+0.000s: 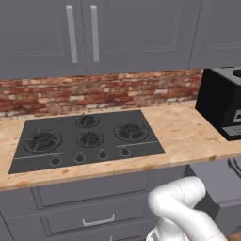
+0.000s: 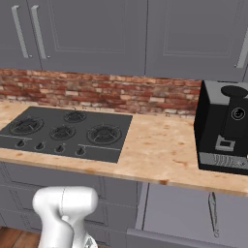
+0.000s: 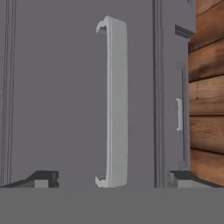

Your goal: Take the tongs from the drawer on the right and place them on the dining counter next to the tray containing the kebab skewer.

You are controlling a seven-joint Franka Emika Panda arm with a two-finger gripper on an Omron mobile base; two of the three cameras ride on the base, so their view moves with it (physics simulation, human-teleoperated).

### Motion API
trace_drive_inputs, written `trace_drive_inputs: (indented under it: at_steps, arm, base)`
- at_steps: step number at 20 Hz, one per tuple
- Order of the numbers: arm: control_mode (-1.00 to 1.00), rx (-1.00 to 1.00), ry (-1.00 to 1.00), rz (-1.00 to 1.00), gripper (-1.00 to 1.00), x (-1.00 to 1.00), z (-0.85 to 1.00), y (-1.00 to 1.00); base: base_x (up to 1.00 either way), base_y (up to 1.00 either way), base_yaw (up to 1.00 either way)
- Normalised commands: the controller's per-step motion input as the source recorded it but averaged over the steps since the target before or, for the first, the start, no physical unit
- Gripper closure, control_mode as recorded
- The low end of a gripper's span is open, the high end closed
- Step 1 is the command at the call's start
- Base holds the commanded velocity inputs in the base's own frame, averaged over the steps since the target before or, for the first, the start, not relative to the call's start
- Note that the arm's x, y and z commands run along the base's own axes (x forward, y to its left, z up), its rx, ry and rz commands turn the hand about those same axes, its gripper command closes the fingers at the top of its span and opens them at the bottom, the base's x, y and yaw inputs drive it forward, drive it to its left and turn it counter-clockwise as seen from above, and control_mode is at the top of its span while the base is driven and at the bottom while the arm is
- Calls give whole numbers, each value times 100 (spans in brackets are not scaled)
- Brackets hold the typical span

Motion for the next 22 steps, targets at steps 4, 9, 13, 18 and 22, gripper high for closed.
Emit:
trace_drive_inputs:
  at_steps: [4,9,13,18,22]
  arm:
    - [-100,-2,19,0,-100,-5,33,34]
    - [-100,0,15,0,-100,-2,33,30]
    - [-100,0,9,0,-100,-10,38,21]
    - [-100,0,9,0,-100,-17,41,12]
    - [-100,0,10,0,-100,-16,39,12]
  base:
    - [0,0,0]
    - [0,0,0]
    - [0,0,0]
    - [0,0,0]
    - [0,0,0]
